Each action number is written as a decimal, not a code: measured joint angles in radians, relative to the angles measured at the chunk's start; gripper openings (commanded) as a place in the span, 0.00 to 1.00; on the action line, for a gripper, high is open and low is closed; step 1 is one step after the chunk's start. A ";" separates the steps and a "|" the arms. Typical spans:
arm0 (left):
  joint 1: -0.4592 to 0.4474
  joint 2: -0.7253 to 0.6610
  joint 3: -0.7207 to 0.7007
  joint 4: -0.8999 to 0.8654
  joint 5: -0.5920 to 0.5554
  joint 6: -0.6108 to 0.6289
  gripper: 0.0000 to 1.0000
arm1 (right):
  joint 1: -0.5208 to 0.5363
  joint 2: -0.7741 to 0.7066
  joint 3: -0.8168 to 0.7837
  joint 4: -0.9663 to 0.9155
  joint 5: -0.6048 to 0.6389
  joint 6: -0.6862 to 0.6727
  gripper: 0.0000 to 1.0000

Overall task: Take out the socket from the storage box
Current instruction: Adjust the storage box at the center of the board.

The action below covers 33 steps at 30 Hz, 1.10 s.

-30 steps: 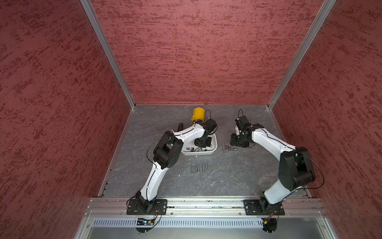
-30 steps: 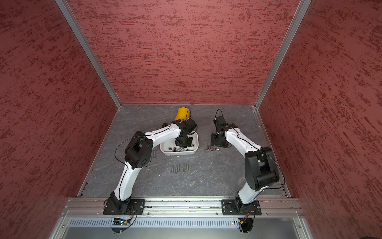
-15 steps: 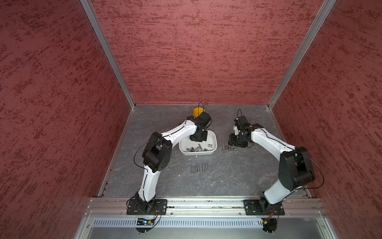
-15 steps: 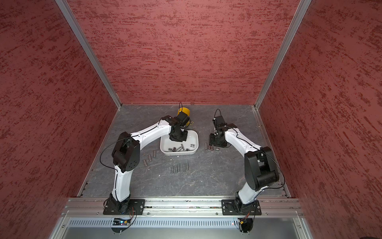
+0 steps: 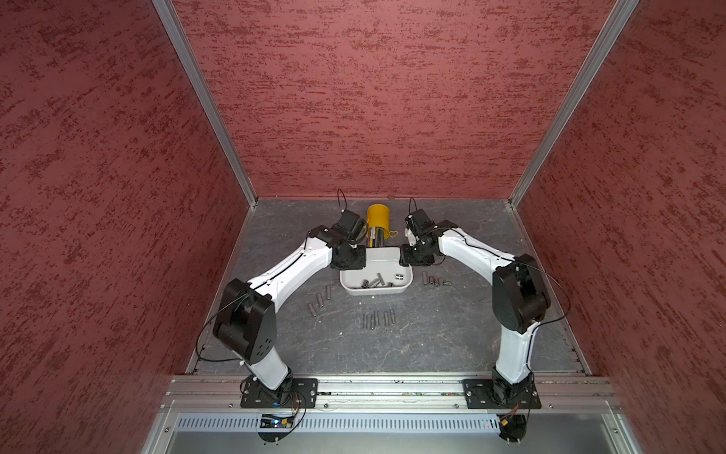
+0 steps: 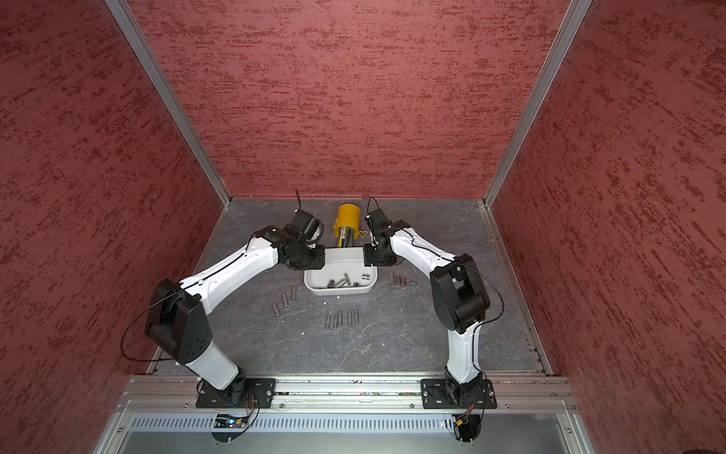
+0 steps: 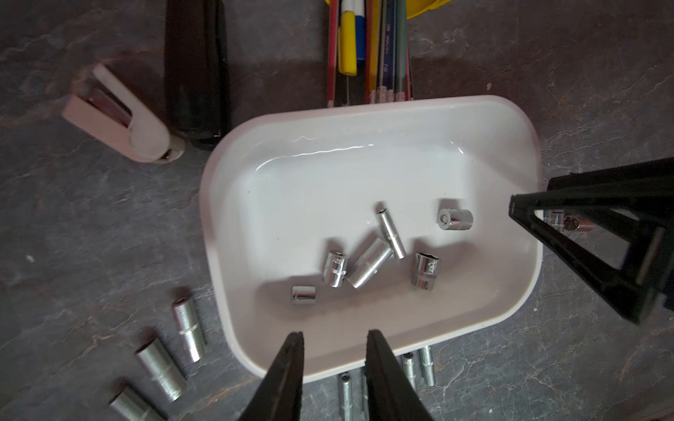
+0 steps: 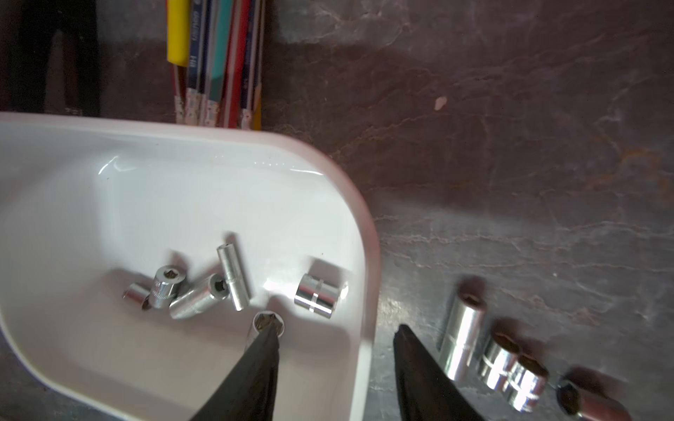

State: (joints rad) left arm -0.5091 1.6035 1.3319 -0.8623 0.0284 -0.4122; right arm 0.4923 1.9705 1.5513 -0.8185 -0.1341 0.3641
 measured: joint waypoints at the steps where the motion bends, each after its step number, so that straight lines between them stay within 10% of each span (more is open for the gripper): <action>1: 0.010 -0.031 -0.026 0.001 0.000 0.000 0.33 | 0.003 0.019 0.011 -0.009 0.006 0.004 0.46; 13: 0.113 -0.297 -0.232 -0.005 0.018 0.002 0.33 | 0.023 0.095 0.047 -0.063 0.039 0.075 0.01; 33: 0.143 -0.551 -0.325 -0.070 0.026 0.028 0.35 | 0.011 0.135 0.231 -0.370 -0.062 0.122 0.00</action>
State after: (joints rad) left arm -0.3656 1.0523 1.0073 -0.9325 0.0540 -0.3840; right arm 0.5030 2.1056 1.7824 -1.1889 -0.1959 0.4858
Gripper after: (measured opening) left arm 0.350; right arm 0.084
